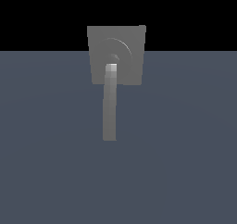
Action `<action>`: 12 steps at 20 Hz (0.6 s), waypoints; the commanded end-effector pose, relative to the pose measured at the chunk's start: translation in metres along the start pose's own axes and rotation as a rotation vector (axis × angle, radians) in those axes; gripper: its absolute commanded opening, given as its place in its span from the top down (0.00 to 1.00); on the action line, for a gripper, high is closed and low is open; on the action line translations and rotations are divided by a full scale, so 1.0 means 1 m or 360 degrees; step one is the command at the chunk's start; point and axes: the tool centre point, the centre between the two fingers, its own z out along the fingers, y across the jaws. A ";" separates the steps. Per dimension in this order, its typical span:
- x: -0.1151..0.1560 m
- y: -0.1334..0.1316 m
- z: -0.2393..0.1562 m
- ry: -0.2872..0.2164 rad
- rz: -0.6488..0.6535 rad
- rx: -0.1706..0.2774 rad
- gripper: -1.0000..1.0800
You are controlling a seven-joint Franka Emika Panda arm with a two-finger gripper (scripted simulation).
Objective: Turn on the faucet by rotating a designated handle.
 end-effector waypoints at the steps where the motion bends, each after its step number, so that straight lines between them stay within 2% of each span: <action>1: 0.008 0.008 -0.013 -0.0108 -0.0188 -0.0137 1.00; 7: 0.038 0.021 -0.042 -0.0390 -0.0665 -0.0417 1.00; 12: 0.073 0.024 -0.064 -0.0649 -0.1090 -0.0608 1.00</action>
